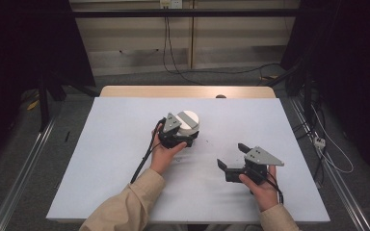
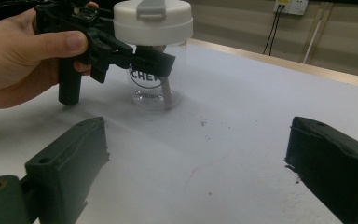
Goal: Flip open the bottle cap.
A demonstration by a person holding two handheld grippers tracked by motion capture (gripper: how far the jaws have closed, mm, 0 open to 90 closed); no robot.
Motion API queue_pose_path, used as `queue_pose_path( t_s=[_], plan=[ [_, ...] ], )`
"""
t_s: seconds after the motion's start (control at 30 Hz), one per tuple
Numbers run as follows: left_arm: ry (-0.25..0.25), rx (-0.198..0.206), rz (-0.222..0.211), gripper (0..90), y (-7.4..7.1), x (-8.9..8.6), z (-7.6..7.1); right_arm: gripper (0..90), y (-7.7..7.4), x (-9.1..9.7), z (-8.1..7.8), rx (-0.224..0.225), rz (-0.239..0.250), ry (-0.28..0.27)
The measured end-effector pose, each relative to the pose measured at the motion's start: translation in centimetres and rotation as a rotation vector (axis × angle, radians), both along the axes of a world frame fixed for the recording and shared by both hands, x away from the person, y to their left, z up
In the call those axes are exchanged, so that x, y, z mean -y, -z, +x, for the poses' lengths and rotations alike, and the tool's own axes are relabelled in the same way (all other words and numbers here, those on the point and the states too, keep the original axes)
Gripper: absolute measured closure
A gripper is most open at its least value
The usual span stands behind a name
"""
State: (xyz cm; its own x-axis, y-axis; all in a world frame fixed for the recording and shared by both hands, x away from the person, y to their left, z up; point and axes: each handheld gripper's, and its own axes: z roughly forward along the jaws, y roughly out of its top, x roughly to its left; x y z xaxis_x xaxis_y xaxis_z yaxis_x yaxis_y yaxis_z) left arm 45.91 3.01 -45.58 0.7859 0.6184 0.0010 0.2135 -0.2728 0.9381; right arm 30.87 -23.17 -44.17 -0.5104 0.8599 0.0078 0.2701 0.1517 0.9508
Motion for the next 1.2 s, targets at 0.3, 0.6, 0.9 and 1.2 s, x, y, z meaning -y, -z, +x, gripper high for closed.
queue_pose_path(
  t_s=[0.3,0.6,0.9,1.2],
  plan=[
    [-0.002,0.000,-0.001,18.5,0.0,0.0,-0.1,5.6,-0.5,-0.6,1.0,-0.004,0.005,0.000],
    [-0.007,0.007,-0.005,18.5,0.1,0.0,-0.2,9.4,-1.0,-1.6,2.1,-0.028,0.031,0.002],
    [-0.002,0.008,-0.003,18.5,0.1,0.0,-0.2,20.4,-1.3,-3.1,3.3,-0.048,0.017,-0.042],
    [-0.003,0.008,-0.007,18.5,0.1,-0.1,-0.2,39.5,-1.7,-4.3,4.2,-0.044,0.022,-0.068]
  ],
)
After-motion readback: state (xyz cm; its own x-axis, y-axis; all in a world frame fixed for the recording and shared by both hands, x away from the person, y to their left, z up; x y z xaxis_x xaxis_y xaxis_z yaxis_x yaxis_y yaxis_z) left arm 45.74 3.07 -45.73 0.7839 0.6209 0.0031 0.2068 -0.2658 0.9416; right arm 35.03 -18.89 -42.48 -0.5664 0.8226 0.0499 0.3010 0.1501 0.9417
